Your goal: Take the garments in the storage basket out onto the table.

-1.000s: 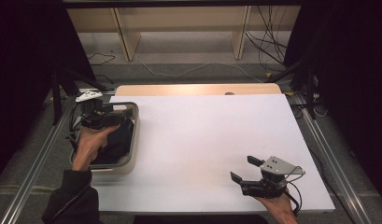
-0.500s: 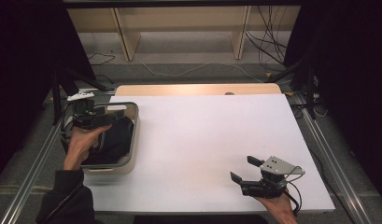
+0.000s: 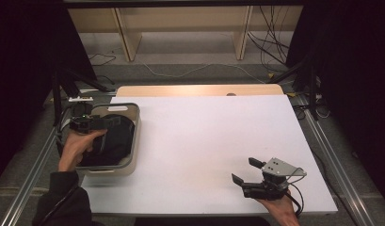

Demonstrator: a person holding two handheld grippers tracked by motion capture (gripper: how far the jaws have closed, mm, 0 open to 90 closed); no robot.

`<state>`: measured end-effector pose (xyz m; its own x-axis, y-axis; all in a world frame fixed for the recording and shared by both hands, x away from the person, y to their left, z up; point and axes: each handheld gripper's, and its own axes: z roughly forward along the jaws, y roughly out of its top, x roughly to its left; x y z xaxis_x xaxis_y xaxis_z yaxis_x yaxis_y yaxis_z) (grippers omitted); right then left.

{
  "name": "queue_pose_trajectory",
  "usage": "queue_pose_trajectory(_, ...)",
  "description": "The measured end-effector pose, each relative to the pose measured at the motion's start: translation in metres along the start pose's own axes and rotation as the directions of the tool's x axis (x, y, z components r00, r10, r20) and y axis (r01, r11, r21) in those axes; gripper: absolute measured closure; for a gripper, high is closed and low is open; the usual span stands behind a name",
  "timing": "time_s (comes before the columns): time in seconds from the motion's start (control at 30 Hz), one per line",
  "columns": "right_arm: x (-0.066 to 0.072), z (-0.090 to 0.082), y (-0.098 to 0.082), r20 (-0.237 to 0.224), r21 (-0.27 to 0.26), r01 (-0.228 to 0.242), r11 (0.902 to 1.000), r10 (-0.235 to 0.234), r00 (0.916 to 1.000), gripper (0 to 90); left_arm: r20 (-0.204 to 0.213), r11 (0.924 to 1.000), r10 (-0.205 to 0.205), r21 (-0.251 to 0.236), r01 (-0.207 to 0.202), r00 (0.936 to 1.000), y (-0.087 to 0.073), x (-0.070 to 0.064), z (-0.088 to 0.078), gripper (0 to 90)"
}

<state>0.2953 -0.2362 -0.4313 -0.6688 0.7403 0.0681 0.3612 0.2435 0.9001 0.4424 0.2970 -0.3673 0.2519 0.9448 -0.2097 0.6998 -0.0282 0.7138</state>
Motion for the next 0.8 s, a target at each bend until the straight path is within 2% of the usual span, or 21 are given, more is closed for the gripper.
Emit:
queue_pose_trajectory(0.1, 0.0, 0.0, 0.0, -0.002, 0.004, -0.005, 1.0, 0.005, 1.0, 17.3, -0.037, 0.9983, 0.005, 0.058, -0.003, 0.9993, -0.003, 0.003, 0.007, 11.2)
queue_pose_trajectory(0.4, 0.0, 0.0, 0.0, -0.005, 0.006, 0.001, 1.0, -0.001, 1.0, 17.3, -0.08, 0.9851, 0.003, 0.172, 0.011, 0.9968, -0.011, 0.01, 0.023, 11.2)
queue_pose_trajectory(0.5, 0.0, 0.001, -0.001, -0.006, 0.007, 0.0, 1.0, 0.0, 1.0, 17.3, -0.092, 0.9779, 0.014, 0.209, 0.005, 0.9956, -0.014, 0.012, 0.026, 11.2)
queue_pose_trajectory(0.7, 0.001, 0.001, -0.001, -0.006, 0.007, 0.0, 1.0, 0.0, 1.0, 17.4, -0.126, 0.9567, 0.042, 0.291, -0.004, 0.9911, -0.02, 0.015, 0.036, 10.8)
queue_pose_trajectory(0.8, 0.0, 0.001, -0.001, -0.006, 0.007, 0.0, 1.0, 0.0, 1.0, 17.4, -0.121, 0.9476, 0.045, 0.32, -0.004, 0.9916, -0.022, 0.016, 0.041, 9.6)
